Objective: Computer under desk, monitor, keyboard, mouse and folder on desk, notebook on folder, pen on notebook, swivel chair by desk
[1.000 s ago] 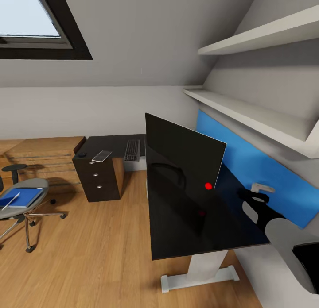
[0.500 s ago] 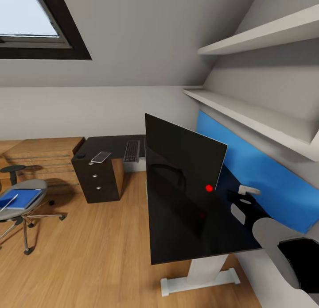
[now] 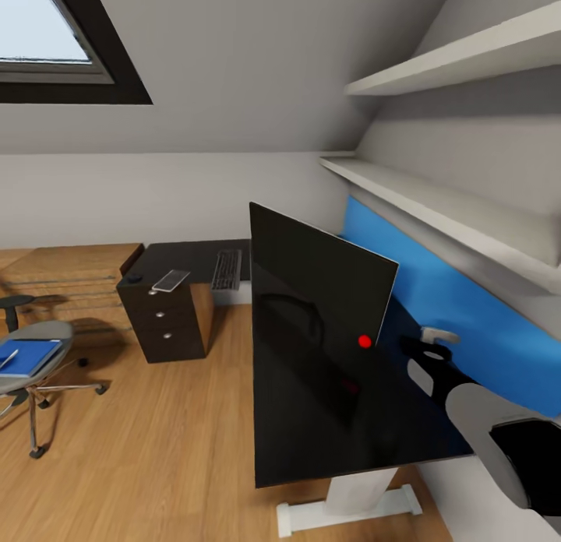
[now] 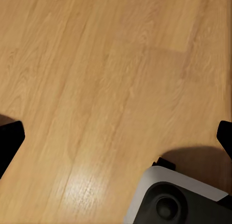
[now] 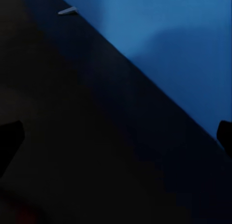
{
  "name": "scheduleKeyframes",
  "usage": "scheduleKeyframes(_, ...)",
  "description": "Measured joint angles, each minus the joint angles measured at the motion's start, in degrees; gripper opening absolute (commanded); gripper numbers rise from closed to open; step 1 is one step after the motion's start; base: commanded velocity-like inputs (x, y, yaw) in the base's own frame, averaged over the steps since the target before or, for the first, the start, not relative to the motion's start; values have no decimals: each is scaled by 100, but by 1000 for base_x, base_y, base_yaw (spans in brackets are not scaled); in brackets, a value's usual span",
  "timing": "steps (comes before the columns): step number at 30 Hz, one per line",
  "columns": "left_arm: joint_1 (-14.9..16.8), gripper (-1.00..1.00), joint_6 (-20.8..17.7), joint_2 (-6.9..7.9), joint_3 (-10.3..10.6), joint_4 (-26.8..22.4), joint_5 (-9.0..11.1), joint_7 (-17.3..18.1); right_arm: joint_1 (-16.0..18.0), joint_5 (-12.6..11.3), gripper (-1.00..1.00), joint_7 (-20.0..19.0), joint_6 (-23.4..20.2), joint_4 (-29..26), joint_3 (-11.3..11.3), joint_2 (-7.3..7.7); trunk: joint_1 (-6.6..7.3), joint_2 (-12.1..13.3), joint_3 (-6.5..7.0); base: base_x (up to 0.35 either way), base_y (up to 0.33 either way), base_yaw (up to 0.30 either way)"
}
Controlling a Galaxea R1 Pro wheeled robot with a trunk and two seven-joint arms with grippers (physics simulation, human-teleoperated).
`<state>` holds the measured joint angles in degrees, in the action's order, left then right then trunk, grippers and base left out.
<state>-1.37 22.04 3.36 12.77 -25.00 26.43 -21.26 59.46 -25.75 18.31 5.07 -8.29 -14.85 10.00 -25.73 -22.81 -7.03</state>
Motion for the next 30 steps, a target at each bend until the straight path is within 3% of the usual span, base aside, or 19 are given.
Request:
scheduleKeyframes(9, 1, 100, 0, 4, -7, -1, 8, -1, 0, -33, 100, 7, 0, 26, 19, 139, 0, 0, 0, 106, -62, 0)
scheduleKeyframes(30, 2, 100, 0, 10, -8, 0, 5, -1, 0, 0, 100, -35, 9, 12, 3, 149, 1, 0, 0, 152, -23, 0)
